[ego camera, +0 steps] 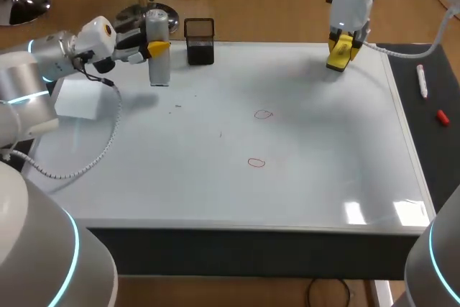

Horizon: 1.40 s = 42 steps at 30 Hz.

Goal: Pick up the inspection probe, press it on each red-marked spot on the whiteboard one by one, put down the probe, pick up the eraser, and wipe off all the red marks.

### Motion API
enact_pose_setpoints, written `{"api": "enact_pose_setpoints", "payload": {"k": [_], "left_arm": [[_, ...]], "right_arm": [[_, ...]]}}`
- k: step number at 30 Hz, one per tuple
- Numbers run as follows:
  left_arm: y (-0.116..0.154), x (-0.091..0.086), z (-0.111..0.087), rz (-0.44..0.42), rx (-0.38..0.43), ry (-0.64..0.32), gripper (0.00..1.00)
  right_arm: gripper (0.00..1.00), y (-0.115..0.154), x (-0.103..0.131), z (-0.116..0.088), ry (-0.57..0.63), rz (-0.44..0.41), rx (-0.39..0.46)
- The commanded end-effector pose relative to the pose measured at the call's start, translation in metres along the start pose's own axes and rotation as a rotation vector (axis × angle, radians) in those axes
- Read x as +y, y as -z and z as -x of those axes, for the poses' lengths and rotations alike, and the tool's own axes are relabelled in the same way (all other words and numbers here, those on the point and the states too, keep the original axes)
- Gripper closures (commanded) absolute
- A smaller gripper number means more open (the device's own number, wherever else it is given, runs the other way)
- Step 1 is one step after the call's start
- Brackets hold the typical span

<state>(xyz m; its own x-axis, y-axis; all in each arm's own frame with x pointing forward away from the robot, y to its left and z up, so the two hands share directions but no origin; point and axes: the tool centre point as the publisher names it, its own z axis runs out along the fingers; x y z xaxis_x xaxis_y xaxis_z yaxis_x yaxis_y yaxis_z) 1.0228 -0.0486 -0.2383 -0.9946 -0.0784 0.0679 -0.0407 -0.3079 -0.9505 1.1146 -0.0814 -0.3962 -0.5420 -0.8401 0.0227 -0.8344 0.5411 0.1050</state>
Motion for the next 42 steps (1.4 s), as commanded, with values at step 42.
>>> {"api": "enact_pose_setpoints", "payload": {"k": [42], "left_arm": [[-0.002, -0.003, -0.004, 0.003, -0.016, -0.003, 1.0]], "right_arm": [[1.0, -0.015, 0.256, 0.075, 0.491, -0.028, 0.002]]}}
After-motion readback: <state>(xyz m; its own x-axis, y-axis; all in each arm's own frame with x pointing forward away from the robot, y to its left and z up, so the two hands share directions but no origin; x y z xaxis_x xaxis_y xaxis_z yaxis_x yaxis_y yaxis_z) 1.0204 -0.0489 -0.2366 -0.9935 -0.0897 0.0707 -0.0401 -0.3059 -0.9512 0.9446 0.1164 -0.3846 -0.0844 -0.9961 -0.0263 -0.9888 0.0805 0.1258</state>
